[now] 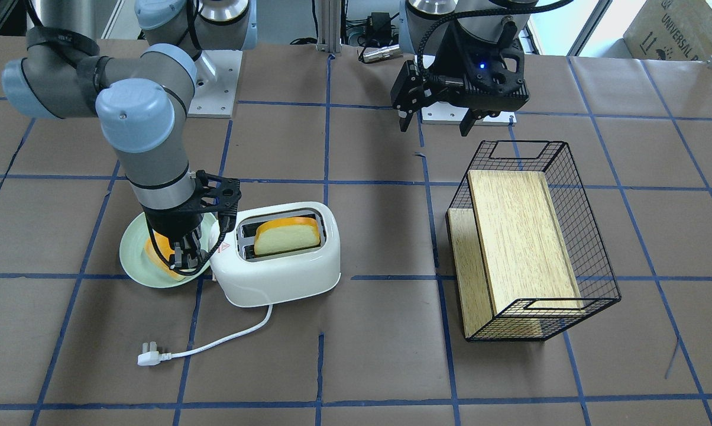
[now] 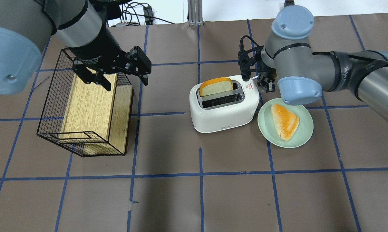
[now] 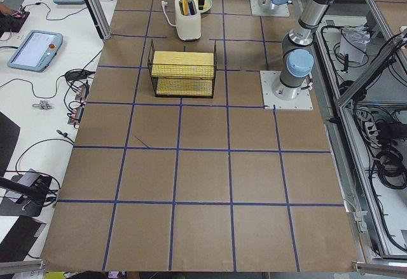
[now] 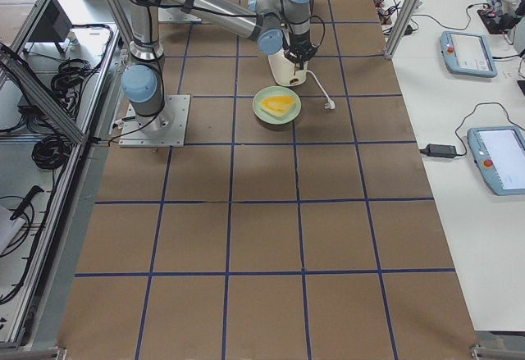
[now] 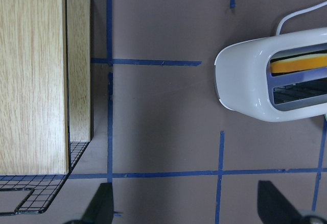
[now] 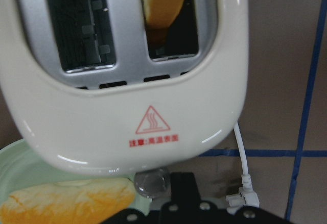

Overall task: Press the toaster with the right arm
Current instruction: 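Lift the right gripper up and away from the toaster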

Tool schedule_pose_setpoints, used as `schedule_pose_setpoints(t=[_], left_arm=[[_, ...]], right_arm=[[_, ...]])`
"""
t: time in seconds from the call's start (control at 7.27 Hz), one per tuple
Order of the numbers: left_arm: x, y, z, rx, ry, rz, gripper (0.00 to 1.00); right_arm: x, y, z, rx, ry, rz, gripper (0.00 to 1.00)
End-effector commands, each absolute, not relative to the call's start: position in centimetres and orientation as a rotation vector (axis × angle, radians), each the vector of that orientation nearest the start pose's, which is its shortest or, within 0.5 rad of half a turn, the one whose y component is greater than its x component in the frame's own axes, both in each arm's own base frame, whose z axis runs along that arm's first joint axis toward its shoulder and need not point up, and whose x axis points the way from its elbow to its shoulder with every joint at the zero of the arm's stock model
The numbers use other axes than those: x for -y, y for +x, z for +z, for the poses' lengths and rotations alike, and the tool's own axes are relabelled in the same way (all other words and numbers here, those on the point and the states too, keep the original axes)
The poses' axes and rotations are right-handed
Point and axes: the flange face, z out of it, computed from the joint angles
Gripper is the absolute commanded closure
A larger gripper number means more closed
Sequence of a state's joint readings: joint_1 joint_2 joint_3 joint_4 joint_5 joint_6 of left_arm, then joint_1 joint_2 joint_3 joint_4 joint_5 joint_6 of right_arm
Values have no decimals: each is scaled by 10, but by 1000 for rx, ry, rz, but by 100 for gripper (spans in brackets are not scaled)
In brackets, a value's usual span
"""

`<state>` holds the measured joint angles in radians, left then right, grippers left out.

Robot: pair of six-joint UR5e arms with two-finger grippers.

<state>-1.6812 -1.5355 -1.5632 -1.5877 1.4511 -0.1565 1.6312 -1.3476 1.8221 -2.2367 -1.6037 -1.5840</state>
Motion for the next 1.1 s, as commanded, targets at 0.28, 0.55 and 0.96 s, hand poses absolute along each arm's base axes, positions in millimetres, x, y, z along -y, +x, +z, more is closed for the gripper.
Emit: schedule_pose_setpoints(t=[0.28, 0.55, 0.96], left_arm=[[460, -197, 508, -3263, -73, -16, 0], [460, -197, 508, -3263, -73, -16, 0], [460, -197, 508, -3263, -73, -16, 0]], right_arm=[[520, 162, 412, -2555, -2082, -266, 90], [508, 160, 458, -2840, -1536, -143, 90], [506, 162, 509, -3076, -680, -40, 89]])
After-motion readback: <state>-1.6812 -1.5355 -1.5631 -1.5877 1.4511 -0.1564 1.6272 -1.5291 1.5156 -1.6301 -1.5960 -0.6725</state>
